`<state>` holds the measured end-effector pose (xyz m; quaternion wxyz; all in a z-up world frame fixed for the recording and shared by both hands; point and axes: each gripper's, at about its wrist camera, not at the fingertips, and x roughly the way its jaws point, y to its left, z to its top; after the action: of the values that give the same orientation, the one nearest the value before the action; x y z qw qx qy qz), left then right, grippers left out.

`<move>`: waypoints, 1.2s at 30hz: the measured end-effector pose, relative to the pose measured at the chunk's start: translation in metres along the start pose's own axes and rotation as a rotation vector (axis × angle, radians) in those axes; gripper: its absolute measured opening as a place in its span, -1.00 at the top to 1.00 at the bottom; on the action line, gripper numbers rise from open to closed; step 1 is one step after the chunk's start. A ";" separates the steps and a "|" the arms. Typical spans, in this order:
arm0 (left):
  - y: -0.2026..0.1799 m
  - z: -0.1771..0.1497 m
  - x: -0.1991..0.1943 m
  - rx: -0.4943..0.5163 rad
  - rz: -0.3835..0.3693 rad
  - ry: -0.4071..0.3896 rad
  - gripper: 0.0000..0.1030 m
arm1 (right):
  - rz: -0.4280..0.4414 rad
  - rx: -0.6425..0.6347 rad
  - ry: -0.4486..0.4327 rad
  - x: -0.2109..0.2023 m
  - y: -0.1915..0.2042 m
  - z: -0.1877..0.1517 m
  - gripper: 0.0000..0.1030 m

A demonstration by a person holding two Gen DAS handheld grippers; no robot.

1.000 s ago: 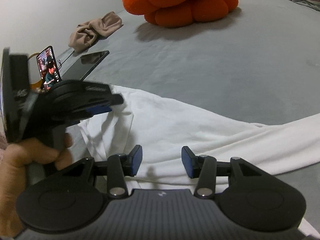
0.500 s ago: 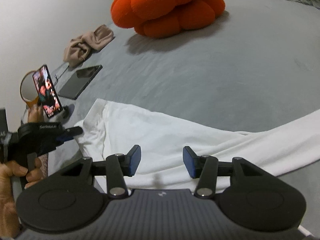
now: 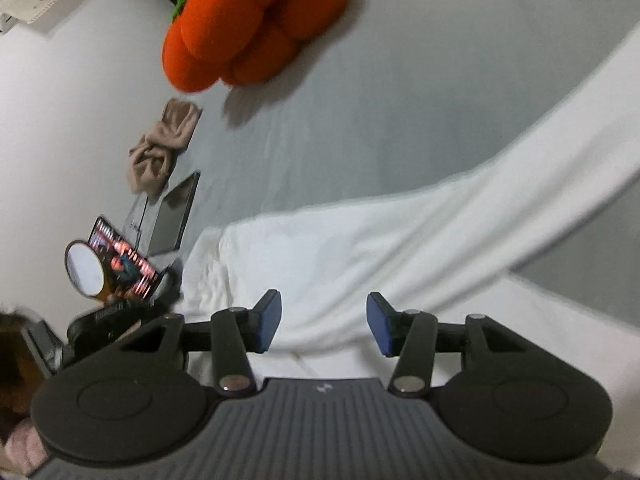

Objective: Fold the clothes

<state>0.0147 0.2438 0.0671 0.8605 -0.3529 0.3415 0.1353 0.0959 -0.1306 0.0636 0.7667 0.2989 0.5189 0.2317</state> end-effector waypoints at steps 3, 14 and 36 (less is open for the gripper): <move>0.004 -0.001 -0.002 -0.023 0.001 -0.005 0.89 | 0.033 0.044 0.042 0.009 -0.004 -0.016 -0.01; 0.003 -0.007 0.001 -0.031 0.021 -0.027 0.89 | 0.118 0.186 -0.060 0.048 -0.016 -0.013 0.40; 0.012 -0.005 0.014 -0.043 0.040 -0.013 0.90 | 0.060 0.024 -0.131 0.025 0.007 -0.008 0.01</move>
<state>0.0168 0.2486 0.0486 0.8520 -0.3636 0.3400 0.1622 0.0969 -0.1074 0.0498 0.7880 0.3378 0.4613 0.2283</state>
